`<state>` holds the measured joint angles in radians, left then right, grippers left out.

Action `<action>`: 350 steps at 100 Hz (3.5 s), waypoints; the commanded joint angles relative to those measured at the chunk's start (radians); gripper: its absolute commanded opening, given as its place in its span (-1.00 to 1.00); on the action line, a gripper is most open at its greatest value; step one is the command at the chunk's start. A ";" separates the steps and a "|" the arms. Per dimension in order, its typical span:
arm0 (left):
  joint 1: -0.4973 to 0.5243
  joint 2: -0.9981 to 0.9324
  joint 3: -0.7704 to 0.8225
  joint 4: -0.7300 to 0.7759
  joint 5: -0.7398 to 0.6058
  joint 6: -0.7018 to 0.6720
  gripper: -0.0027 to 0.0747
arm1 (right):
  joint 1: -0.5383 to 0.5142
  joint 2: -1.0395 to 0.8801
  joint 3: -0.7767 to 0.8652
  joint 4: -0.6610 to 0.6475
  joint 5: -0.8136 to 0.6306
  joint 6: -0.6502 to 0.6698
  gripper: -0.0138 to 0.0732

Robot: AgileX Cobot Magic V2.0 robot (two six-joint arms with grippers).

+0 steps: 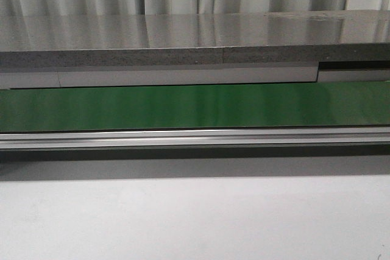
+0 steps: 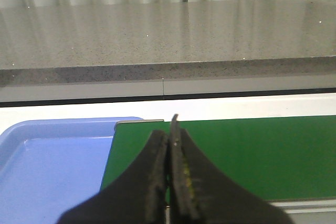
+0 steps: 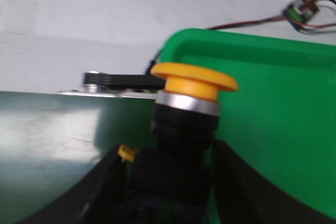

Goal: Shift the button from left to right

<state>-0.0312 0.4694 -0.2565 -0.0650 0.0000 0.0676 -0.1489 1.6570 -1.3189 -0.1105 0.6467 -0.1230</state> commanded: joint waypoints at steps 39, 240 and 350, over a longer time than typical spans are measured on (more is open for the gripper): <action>-0.008 0.001 -0.028 -0.007 -0.075 0.003 -0.98 | -0.211 0.139 -0.036 -0.018 0.006 -0.009 -0.29; -0.008 0.001 -0.028 -0.007 -0.075 0.003 -0.98 | 0.138 -0.636 0.497 0.145 -0.482 0.067 0.47; -0.008 0.001 -0.028 -0.007 -0.075 0.003 -0.98 | 0.251 -1.426 0.893 0.196 -0.327 0.067 -0.83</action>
<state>-0.0312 0.4694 -0.2565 -0.0650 0.0000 0.0676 0.0993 0.2221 -0.4010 0.0824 0.3888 -0.0576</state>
